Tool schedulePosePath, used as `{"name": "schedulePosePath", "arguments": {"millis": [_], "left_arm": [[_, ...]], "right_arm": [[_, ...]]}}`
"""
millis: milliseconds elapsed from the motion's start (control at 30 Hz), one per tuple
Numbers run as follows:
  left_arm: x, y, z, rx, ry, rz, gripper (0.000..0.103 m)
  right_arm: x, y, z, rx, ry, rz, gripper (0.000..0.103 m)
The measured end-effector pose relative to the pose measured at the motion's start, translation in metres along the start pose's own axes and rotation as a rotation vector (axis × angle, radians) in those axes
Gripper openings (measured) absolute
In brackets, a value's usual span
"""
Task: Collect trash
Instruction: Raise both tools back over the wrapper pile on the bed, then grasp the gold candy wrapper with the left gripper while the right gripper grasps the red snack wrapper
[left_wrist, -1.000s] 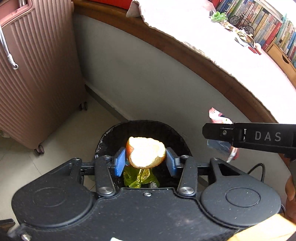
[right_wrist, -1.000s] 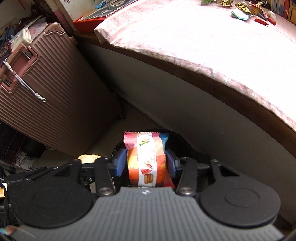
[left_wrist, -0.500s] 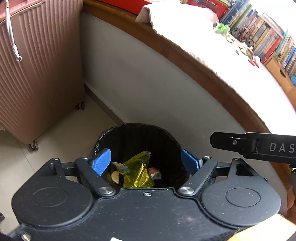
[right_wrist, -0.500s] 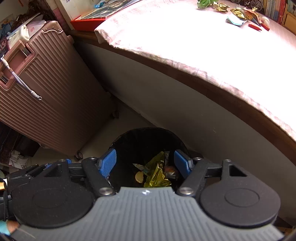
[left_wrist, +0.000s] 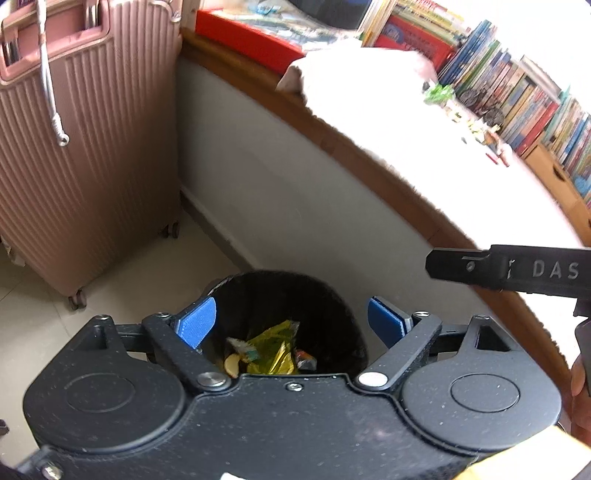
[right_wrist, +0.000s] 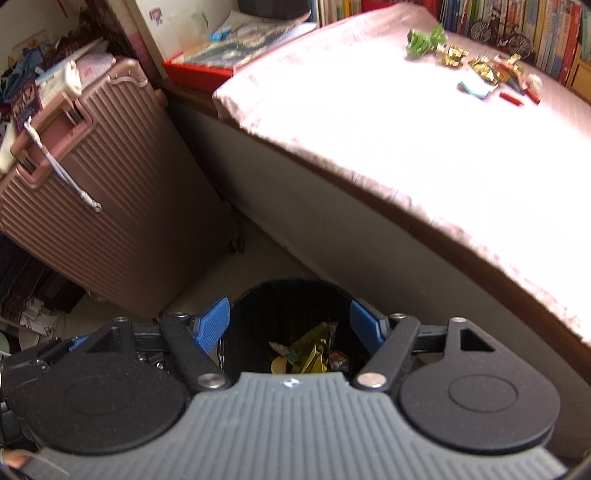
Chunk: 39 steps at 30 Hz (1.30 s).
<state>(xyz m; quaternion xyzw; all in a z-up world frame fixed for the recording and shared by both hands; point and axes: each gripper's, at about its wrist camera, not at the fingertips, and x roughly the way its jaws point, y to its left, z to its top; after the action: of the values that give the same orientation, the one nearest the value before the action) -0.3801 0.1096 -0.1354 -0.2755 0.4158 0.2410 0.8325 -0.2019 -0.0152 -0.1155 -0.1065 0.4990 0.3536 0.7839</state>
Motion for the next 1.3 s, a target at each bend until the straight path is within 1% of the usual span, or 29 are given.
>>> {"name": "schedulePosePath", "arguments": {"millis": [133, 200, 267, 400, 500, 633, 767, 867, 933, 967, 1000, 1033, 1100, 1167, 1233, 1300], "left_arm": [[-0.013, -0.02, 0.019, 0.054, -0.043, -0.027, 0.09], [-0.021, -0.035, 0.035, 0.077, -0.079, -0.05, 0.093], [-0.028, -0.051, 0.052, 0.094, -0.12, -0.079, 0.097], [-0.036, -0.09, 0.086, 0.159, -0.193, -0.128, 0.1], [-0.036, -0.124, 0.11, 0.215, -0.242, -0.157, 0.101], [-0.027, -0.172, 0.135, 0.267, -0.272, -0.184, 0.101], [-0.013, -0.225, 0.16, 0.28, -0.284, -0.196, 0.101], [0.009, -0.264, 0.191, 0.261, -0.29, -0.208, 0.1], [0.031, -0.289, 0.212, 0.219, -0.27, -0.212, 0.093], [0.045, -0.302, 0.221, 0.207, -0.248, -0.235, 0.083], [0.059, -0.313, 0.229, 0.201, -0.222, -0.26, 0.069], [0.076, -0.326, 0.237, 0.189, -0.186, -0.271, 0.064], [0.106, -0.348, 0.248, 0.181, -0.139, -0.254, 0.049], [0.136, -0.372, 0.256, 0.193, -0.127, -0.236, 0.046], [0.166, -0.394, 0.263, 0.199, -0.112, -0.225, 0.046], [0.196, -0.41, 0.268, 0.195, -0.076, -0.207, 0.046]], "right_arm": [[-0.027, -0.011, 0.014, 0.036, -0.082, -0.015, 0.083], [-0.043, -0.019, 0.023, 0.048, -0.126, -0.033, 0.083], [-0.062, -0.031, 0.034, 0.063, -0.188, -0.058, 0.084], [-0.102, -0.064, 0.055, 0.105, -0.317, -0.104, 0.087], [-0.127, -0.096, 0.071, 0.139, -0.394, -0.153, 0.088], [-0.147, -0.146, 0.091, 0.183, -0.469, -0.214, 0.088], [-0.15, -0.198, 0.114, 0.206, -0.502, -0.247, 0.088], [-0.144, -0.237, 0.142, 0.201, -0.515, -0.248, 0.088], [-0.137, -0.265, 0.163, 0.198, -0.518, -0.247, 0.087], [-0.134, -0.278, 0.171, 0.194, -0.521, -0.243, 0.087], [-0.129, -0.292, 0.18, 0.184, -0.524, -0.236, 0.086], [-0.123, -0.304, 0.188, 0.172, -0.52, -0.233, 0.084], [-0.107, -0.328, 0.202, 0.146, -0.493, -0.226, 0.08], [-0.09, -0.347, 0.211, 0.124, -0.462, -0.215, 0.075], [-0.075, -0.363, 0.217, 0.102, -0.432, -0.205, 0.073], [-0.061, -0.375, 0.22, 0.085, -0.409, -0.196, 0.073]]}}
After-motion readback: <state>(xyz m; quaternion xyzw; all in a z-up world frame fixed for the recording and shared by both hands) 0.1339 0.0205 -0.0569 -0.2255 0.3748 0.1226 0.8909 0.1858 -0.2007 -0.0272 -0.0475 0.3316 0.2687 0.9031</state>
